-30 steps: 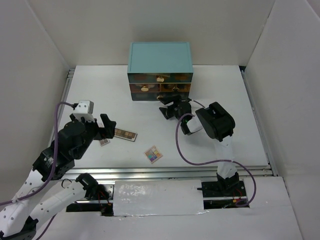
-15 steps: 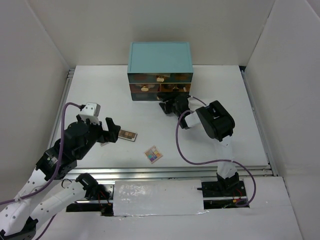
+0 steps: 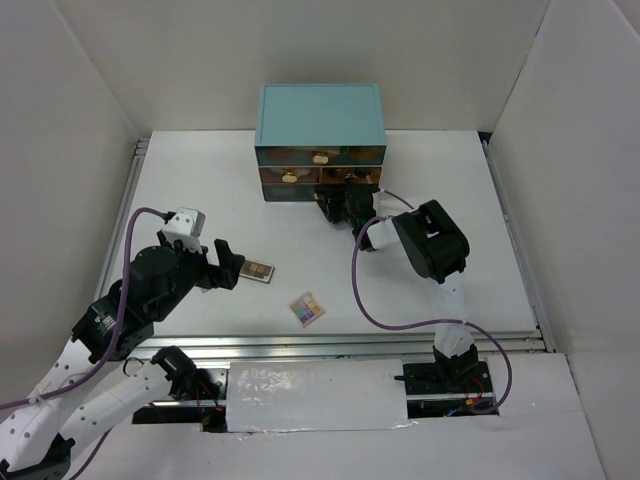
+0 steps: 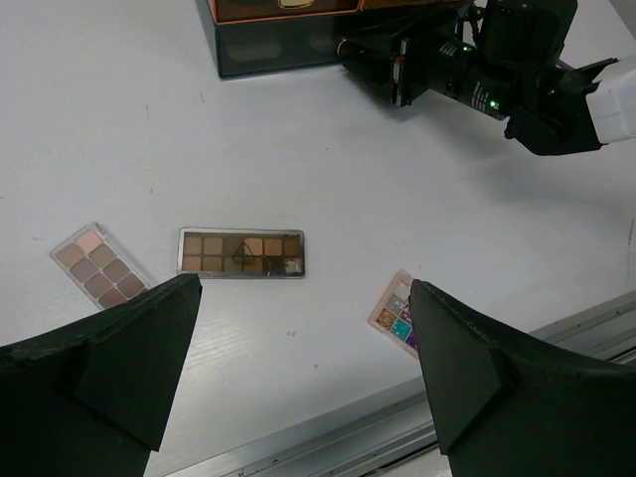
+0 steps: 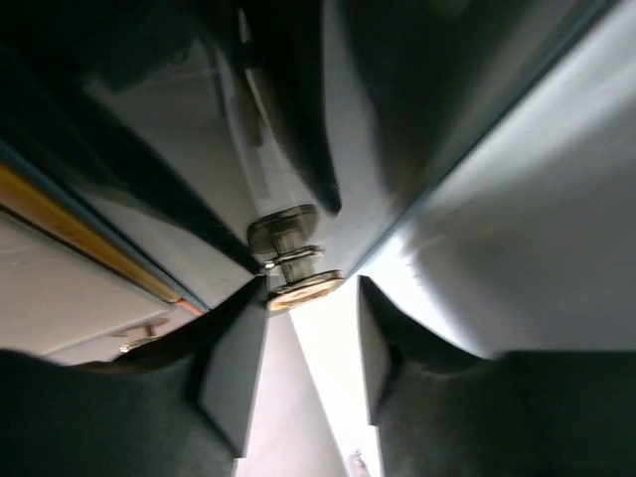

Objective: Organize the makeup

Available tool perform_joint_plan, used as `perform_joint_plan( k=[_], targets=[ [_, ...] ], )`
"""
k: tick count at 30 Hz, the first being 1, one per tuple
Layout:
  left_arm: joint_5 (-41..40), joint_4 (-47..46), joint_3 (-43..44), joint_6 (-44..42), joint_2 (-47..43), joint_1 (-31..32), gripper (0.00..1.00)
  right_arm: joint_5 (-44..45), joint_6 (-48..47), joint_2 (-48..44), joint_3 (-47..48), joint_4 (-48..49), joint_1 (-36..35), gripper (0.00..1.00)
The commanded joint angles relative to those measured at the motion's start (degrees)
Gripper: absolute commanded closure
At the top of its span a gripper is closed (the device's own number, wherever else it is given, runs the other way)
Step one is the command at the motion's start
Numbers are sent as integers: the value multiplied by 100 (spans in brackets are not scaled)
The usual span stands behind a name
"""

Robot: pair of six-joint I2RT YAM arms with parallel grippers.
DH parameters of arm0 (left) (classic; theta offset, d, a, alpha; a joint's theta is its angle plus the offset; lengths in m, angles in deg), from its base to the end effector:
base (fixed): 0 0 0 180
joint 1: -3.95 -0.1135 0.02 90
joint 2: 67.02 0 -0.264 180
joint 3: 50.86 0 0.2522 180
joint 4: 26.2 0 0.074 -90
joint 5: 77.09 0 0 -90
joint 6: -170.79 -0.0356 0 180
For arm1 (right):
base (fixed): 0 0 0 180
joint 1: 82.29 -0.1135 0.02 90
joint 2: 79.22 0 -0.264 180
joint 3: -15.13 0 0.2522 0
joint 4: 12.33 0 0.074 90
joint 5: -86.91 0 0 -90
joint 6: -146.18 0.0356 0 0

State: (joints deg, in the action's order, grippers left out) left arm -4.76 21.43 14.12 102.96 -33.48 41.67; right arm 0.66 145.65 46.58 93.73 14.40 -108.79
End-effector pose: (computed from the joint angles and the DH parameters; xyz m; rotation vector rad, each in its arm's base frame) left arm 0.1006 -0.0641 0.3608 0.0363 1.8626 -0.4444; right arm 0.4023 0.1980 0.1043 1.1661 1.8103 1.2297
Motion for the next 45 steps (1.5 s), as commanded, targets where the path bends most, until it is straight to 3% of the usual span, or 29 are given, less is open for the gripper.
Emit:
perform_joint_plan(
  k=[1, 12, 25, 35, 39, 40, 42, 43, 45],
  targets=[
    [141, -319, -16, -196, -32, 43, 1, 328, -17, -47, 196, -419, -22, 56],
    [115, -319, -33, -213, -23, 43, 1, 390, 53, -187, -146, -209, -39, 72],
    [71, -302, -25, -214, 47, 43, 1, 328, 149, -846, -1289, 617, -109, 74],
    [-184, -223, -16, -91, 144, 43, 1, 468, 518, -1628, -3027, 1723, -531, 74],
    [-385, -135, 11, 67, 258, 43, 1, 303, 528, -1664, -3337, 2164, -611, 61],
    [-421, -117, 28, 111, 328, 43, 1, 232, 484, -1664, -3381, 2391, -611, 46],
    [-491, -56, 37, 243, 460, 43, 1, 13, 414, -1707, -3460, 2664, -611, 32],
    [-474, -56, 46, 287, 513, 43, 1, -58, 361, -1838, -3495, 2735, -611, 17],
    [-335, -56, 81, 410, 688, 43, 1, -295, 264, -2049, -3635, 2806, -619, 0]
  ],
)
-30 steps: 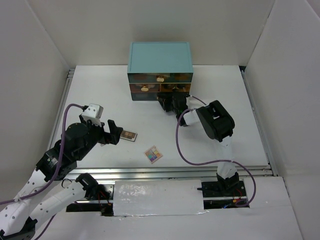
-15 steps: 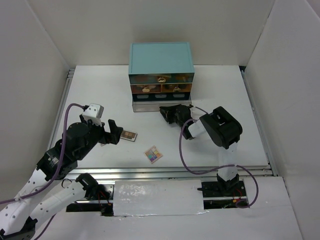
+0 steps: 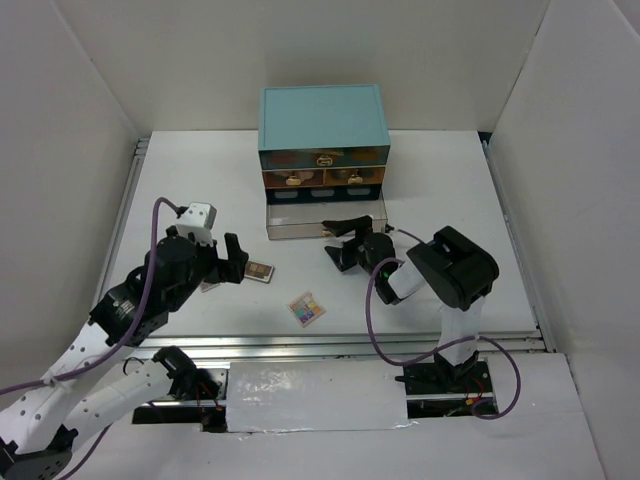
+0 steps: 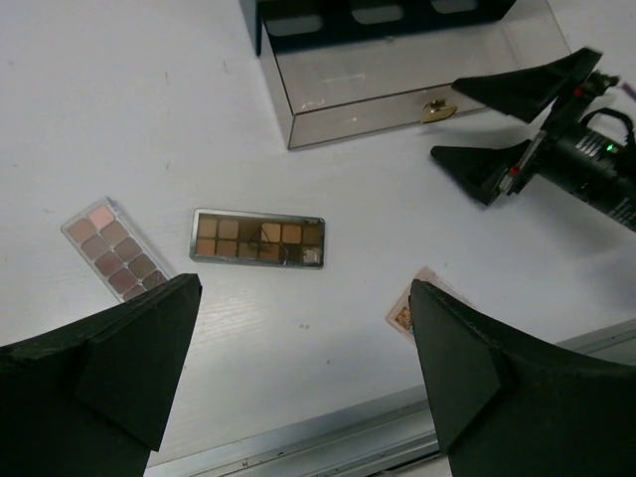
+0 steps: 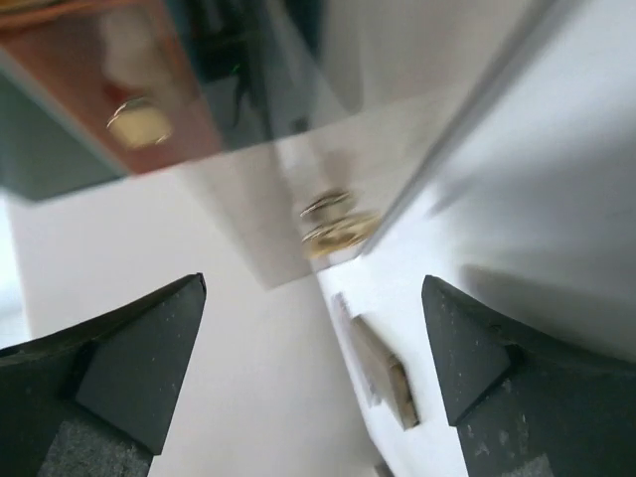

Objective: Organize the makeup

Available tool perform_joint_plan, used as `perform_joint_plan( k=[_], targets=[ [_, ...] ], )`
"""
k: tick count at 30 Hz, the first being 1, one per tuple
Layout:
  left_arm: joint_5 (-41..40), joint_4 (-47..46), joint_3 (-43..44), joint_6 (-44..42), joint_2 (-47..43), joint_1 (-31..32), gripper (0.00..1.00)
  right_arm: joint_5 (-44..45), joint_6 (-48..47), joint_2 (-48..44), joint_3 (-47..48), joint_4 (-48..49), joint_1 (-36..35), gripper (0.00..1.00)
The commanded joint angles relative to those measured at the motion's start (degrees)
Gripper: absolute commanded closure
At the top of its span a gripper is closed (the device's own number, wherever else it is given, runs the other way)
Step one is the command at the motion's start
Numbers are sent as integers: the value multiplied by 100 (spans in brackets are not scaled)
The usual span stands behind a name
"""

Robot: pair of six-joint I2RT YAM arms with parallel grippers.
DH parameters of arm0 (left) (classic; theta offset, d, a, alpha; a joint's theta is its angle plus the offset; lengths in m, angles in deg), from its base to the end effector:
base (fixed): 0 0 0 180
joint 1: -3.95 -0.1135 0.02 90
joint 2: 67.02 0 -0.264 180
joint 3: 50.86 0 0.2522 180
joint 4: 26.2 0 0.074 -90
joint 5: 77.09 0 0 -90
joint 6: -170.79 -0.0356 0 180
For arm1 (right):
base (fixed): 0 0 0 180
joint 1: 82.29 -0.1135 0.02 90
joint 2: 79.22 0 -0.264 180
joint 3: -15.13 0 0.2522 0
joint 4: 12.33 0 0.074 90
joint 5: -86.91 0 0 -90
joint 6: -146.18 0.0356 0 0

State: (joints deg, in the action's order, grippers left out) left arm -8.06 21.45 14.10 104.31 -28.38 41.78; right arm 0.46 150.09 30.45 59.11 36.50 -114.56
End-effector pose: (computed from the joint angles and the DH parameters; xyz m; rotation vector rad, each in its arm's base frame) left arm 0.1182 -0.0756 0.3512 -0.0017 1.9342 -0.3633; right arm 0.2696 0.1677 0.1005 1.1385 1.8123 1.3855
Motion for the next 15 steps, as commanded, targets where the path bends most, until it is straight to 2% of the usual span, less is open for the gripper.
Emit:
perform_joint_plan(
  k=[1, 3, 7, 9, 10, 11, 12, 13, 14, 15],
  targets=[
    [66, -75, 92, 301, 241, 32, 1, -320, -267, -707, -252, 605, -51, 0],
    [224, -93, 48, 582, 451, 32, 1, -478, -390, -1068, -595, 588, -60, 0],
    [847, -505, -294, 881, 917, 224, 1, -592, -776, -2524, -1227, 9, -60, 0],
    [788, -777, -435, 969, 1260, 566, 1, -645, -909, -3089, -1604, -359, -51, 0],
    [492, -839, -435, 1004, 1409, 1047, 1, -637, -1092, -3744, -1728, -527, -69, 0],
    [315, -797, -383, 1213, 1793, 1269, 1, -645, -1172, -4125, -1878, -789, -60, 0],
    [165, -692, -209, 1372, 1997, 1437, 1, -602, -1277, -4512, -1879, -1584, -51, 0],
    [-97, -586, -137, 1678, 2199, 1786, 1, -523, -1653, -5412, -1827, -2201, -60, 0],
    [-283, -498, -50, 1925, 2384, 1947, 1, -400, -1874, -5899, -1705, -2894, -69, 0],
    [-441, -410, 91, 2154, 2751, 2227, 1, -190, -2346, -6731, -1294, -4372, -77, 0]
  ],
)
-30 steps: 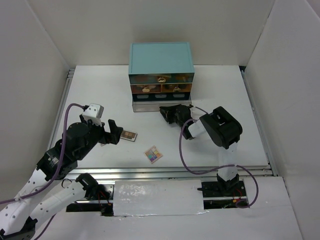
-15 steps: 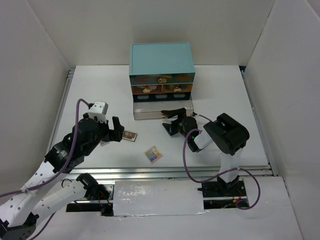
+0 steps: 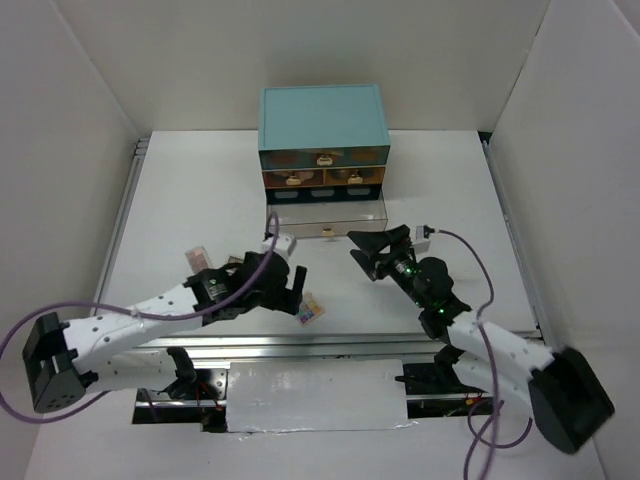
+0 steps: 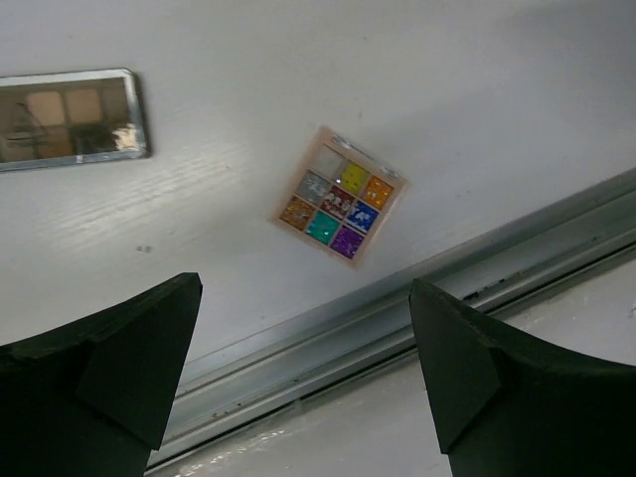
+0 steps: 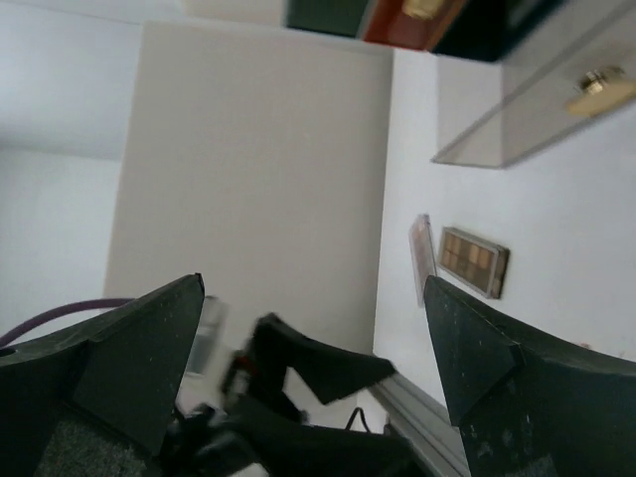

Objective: Organize the makeup

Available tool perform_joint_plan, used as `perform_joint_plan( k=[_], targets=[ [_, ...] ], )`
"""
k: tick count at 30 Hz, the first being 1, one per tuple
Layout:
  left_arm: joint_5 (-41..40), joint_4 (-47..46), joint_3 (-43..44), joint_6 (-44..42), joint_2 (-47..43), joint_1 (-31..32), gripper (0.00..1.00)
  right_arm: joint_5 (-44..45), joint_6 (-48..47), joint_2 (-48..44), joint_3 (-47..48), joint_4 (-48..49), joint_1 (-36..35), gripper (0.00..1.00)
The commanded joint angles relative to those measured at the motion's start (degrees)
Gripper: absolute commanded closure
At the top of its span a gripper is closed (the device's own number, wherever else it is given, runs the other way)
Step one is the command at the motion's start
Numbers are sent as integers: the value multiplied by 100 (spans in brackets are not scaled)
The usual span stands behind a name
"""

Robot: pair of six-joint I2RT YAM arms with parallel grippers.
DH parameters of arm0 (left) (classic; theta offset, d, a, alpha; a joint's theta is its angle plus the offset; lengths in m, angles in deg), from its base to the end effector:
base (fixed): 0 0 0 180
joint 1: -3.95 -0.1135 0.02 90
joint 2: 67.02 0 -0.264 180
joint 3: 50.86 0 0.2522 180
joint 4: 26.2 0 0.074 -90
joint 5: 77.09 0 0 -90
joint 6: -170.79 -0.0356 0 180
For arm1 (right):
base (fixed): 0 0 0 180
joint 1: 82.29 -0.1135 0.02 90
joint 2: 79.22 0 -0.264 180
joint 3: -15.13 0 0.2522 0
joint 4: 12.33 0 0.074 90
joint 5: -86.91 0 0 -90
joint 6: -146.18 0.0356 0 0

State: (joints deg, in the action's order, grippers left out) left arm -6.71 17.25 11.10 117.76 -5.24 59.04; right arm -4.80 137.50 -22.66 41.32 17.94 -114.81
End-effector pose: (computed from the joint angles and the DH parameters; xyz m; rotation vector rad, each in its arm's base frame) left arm 0.1389 -0.1782 0.2732 0.1930 2.3040 -0.4401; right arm 0.1695 0.1093 0.2061 0.7231 1.6593 1.5286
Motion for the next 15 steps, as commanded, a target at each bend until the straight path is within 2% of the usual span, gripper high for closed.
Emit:
perform_joint_plan(
  k=[1, 3, 6, 10, 15],
  targets=[
    [-657, 71, 452, 1064, 623, 633, 1, 713, -1309, -1750, 698, -3157, -80, 0],
    [-833, 89, 706, 1102, 1220, 993, 1, 1023, -1940, -2600, 1243, -4500, -80, 0],
    [-1009, 160, 1041, 936, 1977, 1249, 1, 1235, -2758, -3349, 1788, -5603, -80, 0],
    [-571, -577, 893, -458, 2260, 1364, 1, 797, -3367, -3835, 2185, -6274, -62, 0],
    [-1, -948, 769, -1418, 2198, 1198, 1, 269, -3649, -4257, 2308, -6477, -54, 0]
  ],
)
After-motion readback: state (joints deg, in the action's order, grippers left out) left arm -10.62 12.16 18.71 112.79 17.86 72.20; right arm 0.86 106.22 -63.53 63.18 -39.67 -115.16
